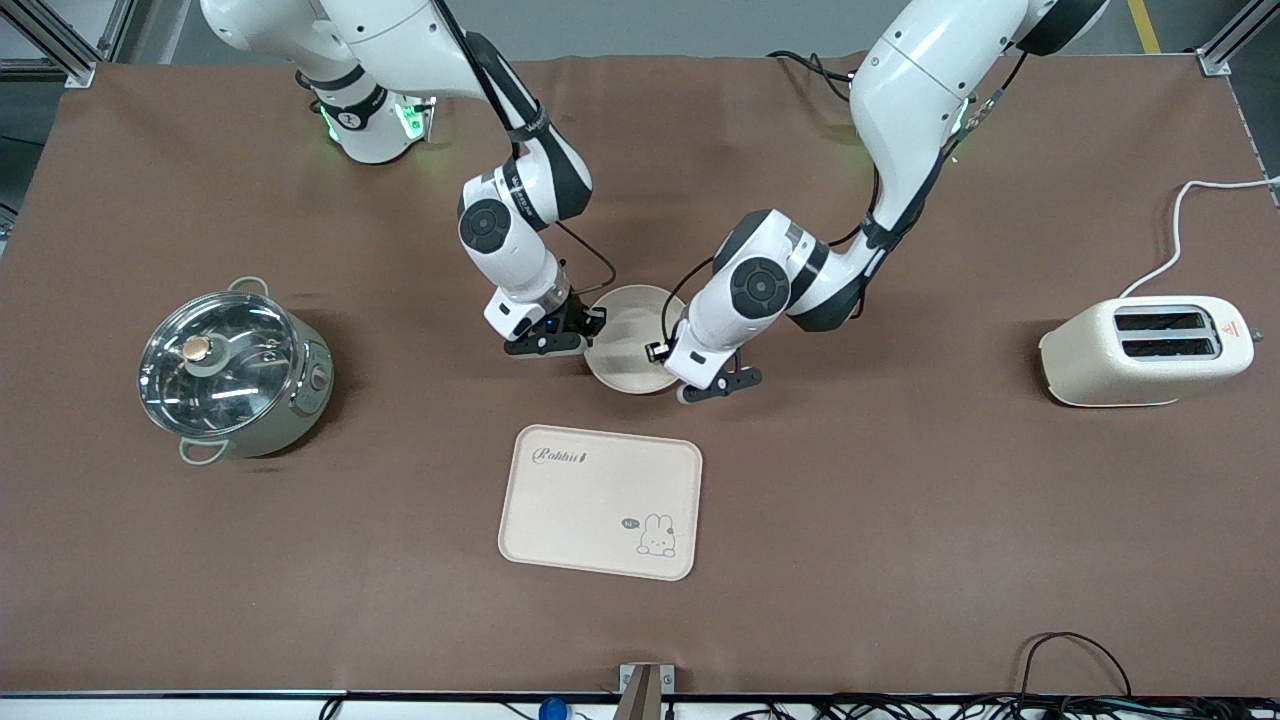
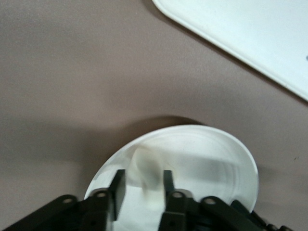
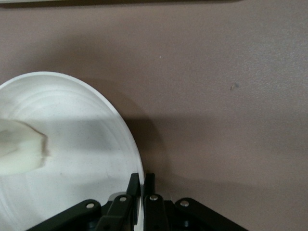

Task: Place bun in plate and plate on tray
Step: 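Set the bun on the plate with the left gripper while the right gripper holds, then slide the plate onto the tray with the right gripper while the left gripper withdraws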

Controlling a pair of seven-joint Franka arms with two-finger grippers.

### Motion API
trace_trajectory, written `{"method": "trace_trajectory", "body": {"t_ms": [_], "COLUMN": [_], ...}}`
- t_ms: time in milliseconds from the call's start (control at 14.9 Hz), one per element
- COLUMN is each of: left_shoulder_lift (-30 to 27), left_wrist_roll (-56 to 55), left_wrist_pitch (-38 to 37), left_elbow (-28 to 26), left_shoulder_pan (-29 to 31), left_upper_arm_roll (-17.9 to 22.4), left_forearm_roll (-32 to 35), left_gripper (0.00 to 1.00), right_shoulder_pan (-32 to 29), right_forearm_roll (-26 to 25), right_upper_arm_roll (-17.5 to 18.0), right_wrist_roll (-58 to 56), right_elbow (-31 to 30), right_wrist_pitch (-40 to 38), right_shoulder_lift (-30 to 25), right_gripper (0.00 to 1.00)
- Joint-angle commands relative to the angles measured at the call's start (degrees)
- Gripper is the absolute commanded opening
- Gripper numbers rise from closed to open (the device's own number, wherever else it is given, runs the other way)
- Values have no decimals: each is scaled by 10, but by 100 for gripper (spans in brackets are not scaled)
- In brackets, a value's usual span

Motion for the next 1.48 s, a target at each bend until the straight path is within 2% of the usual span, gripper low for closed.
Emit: {"method": "trace_trajectory", "body": {"t_ms": [0, 202, 269, 403, 538, 739, 874, 1076, 1277, 1412], "left_shoulder_lift": [-1, -13, -35, -75, -114, -157, -186, -232, -268, -312], "left_wrist_roll": [-36, -30, -20, 32, 143, 283, 358, 381, 435, 458], "left_wrist_pitch": [0, -5, -19, -77, -156, -283, -329, -359, -394, -423], "left_elbow": [11, 15, 15, 19, 44, 106, 138, 141, 142, 138], "left_shoulder_pan": [-21, -10, 6, 55, 106, 170, 214, 275, 309, 308], "left_upper_arm_roll": [3, 7, 13, 11, 6, 10, 12, 3, 4, 19], "left_forearm_roll": [-3, 10, 42, 123, 135, 137, 137, 128, 90, 78], "left_gripper": [100, 100, 100, 100, 100, 100, 100, 100, 100, 100], "right_shoulder_pan": [9, 6, 2, -1, -17, -61, -90, -122, -140, -160], "right_forearm_roll": [13, 13, 14, 18, 18, 15, 11, -1, -5, -3], "right_upper_arm_roll": [-6, -6, -6, -7, -12, -15, -16, -16, -15, -15], "right_wrist_roll": [-2, -2, -2, 20, 34, 36, 31, 27, 27, 26], "right_elbow": [-11, -8, -6, -4, 19, 97, 158, 251, 297, 315], "right_wrist_pitch": [12, 7, 5, 0, -56, -118, -120, -120, -115, -113], "right_shoulder_lift": [9, 5, 0, -27, -50, -47, -6, 75, 128, 152], "right_gripper": [0, 0, 0, 0, 0, 0, 0, 0, 0, 0]}}
